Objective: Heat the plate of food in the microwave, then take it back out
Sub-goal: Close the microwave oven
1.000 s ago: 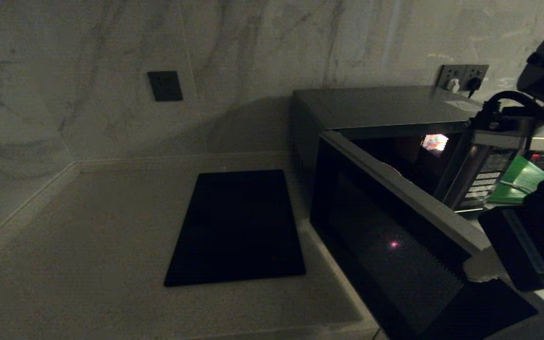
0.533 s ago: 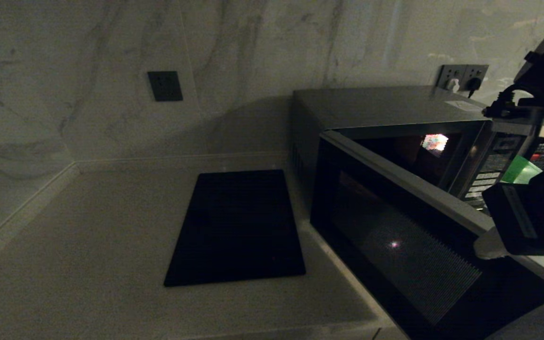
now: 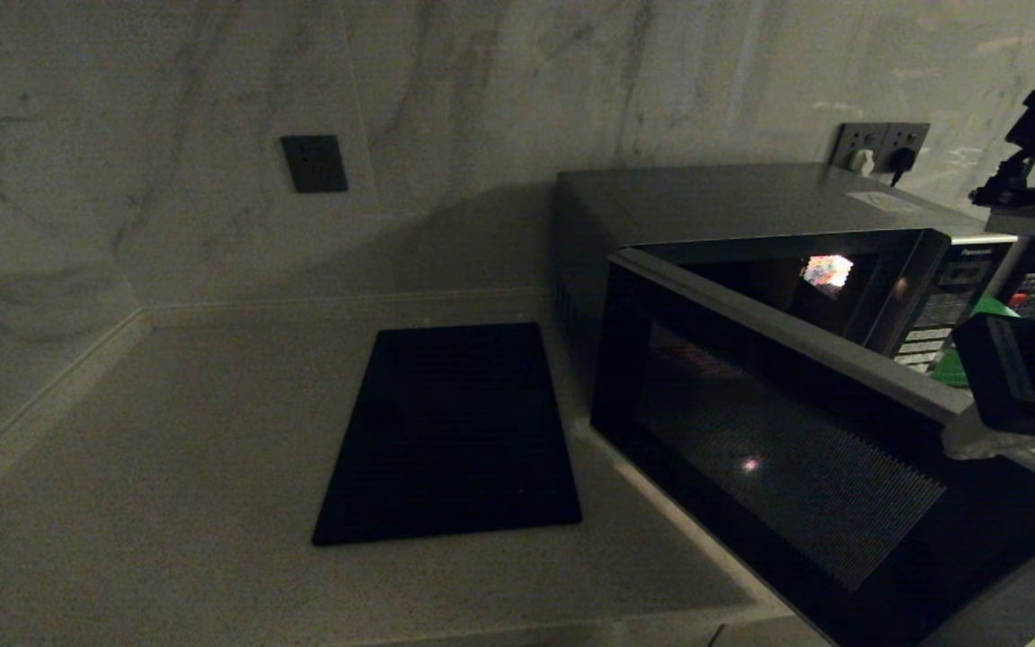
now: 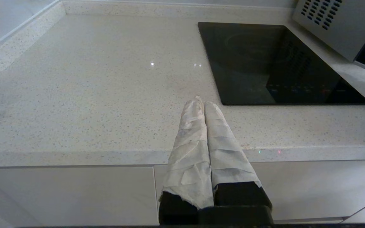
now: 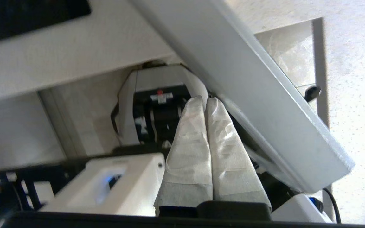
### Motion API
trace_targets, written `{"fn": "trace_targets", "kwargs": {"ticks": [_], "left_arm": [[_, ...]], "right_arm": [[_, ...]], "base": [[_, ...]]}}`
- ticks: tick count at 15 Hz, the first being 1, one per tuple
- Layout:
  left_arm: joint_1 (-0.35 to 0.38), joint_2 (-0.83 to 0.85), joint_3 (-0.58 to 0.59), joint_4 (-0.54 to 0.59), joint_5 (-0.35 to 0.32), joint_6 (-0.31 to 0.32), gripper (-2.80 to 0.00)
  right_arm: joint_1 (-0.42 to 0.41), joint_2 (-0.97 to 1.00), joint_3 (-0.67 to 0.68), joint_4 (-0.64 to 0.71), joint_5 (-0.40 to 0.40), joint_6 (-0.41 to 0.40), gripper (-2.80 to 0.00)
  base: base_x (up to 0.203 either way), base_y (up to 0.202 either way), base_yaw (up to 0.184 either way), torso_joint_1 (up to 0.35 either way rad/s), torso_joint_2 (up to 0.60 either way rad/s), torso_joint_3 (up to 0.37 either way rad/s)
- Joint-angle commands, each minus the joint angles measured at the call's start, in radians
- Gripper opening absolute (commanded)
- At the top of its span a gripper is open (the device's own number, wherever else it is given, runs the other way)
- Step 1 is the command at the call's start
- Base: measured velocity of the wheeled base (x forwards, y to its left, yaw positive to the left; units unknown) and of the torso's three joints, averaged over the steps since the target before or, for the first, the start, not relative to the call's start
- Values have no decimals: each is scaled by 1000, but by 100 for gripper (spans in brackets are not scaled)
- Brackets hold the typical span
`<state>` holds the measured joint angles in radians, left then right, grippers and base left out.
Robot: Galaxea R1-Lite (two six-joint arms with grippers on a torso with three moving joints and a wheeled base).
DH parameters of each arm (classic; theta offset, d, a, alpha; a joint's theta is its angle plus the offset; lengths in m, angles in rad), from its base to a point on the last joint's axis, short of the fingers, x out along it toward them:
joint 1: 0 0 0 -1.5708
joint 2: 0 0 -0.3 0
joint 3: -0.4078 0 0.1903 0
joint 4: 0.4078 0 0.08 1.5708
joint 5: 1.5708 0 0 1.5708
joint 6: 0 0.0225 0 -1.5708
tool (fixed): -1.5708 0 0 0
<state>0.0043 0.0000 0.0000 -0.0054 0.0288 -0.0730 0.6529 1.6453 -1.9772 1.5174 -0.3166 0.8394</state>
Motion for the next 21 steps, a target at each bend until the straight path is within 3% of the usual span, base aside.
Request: {"fn": "trace_targets", "kwargs": {"ticks": [1, 16, 21], "left_arm": [[0, 2, 0, -1, 0, -1, -280], [0, 2, 0, -1, 0, -1, -280], [0, 2, 0, -1, 0, -1, -280]], "right_arm": [[-43, -4, 1, -9, -12, 4, -280], [-291, 42, 115, -278, -63, -2, -280], [-393, 104, 103, -384, -117, -13, -280]], "base": [[0, 0, 0, 0, 0, 0], [0, 0, 0, 0, 0, 0], [0, 0, 0, 0, 0, 0]]}}
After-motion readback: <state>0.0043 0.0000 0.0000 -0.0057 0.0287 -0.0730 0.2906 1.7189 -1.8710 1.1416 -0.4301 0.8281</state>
